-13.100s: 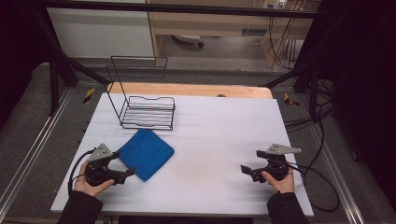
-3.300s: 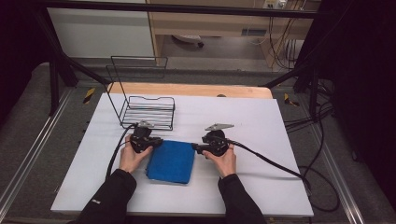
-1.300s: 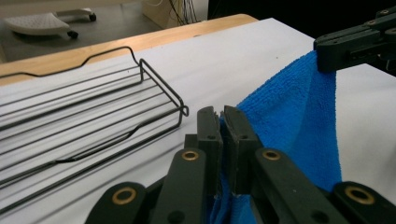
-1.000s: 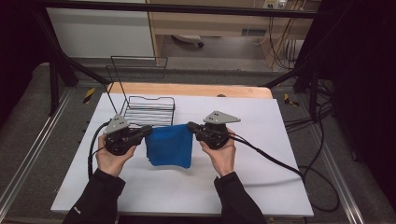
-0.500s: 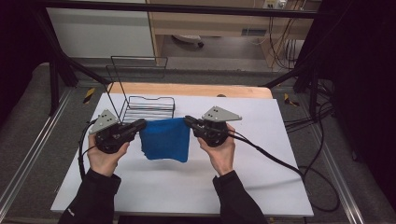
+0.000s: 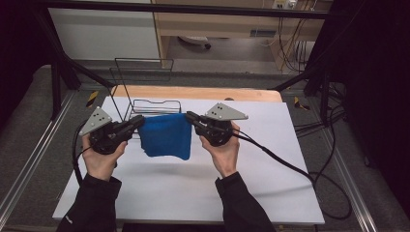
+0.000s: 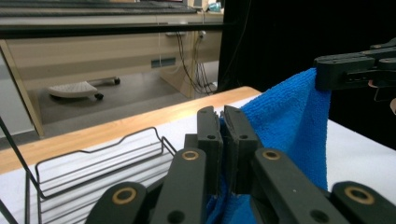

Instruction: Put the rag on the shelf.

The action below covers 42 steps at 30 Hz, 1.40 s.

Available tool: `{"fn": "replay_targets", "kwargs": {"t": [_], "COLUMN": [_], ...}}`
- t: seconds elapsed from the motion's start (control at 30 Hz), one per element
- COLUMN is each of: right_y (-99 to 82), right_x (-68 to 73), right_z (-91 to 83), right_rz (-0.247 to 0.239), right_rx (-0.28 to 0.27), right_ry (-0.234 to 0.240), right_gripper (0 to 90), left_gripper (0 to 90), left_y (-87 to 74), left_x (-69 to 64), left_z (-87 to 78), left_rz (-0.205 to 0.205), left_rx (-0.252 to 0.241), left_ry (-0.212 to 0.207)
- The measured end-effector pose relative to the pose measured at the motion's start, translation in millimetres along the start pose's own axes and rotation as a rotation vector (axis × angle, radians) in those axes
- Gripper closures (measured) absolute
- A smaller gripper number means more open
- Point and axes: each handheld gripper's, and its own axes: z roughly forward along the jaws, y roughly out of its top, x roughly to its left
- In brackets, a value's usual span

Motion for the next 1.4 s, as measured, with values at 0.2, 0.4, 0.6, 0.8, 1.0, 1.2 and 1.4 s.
{"fn": "replay_targets", "kwargs": {"t": [0.2, 0.4, 0.6, 0.8, 1.0, 1.2, 1.4], "right_y": [14.9, 27.8, 37.6, 50.1, 65.5, 81.5, 96.2], "right_x": [3.9, 6.3, 5.8, 5.5, 7.4, 10.3, 11.9], "right_z": [2.1, 3.5, 7.3, 10.4, 15.3, 22.1, 28.6], "right_rz": [-0.026, -0.033, -0.043, -0.057, -0.076, -0.094, -0.107], "right_rx": [-0.026, -0.064, -0.091, -0.128, -0.153, -0.171, -0.196], "right_ry": [-0.001, -0.007, -0.015, -0.027, -0.03, -0.032, -0.031], "right_gripper": [86.7, 86.7, 86.7, 86.7, 86.8, 86.8, 86.8], "left_gripper": [85.9, 86.0, 86.0, 86.0, 86.0, 86.0, 86.0], "left_y": [12.2, 25.5, 36.9, 45.0, 54.0, 66.9, 81.1], "left_x": [5.7, 10.2, 14.3, 19.1, 25.2, 32.1, 38.1], "left_z": [-4.8, -7.9, -8.5, -8.4, -11.6, -15.9, -19.7], "left_rz": [0.0, -0.001, -0.001, -0.008, -0.021, -0.021, -0.023], "left_rx": [-0.046, -0.086, -0.117, -0.159, -0.207, -0.238, -0.275], "left_ry": [0.019, 0.031, 0.034, 0.039, 0.046, 0.063, 0.079]}}
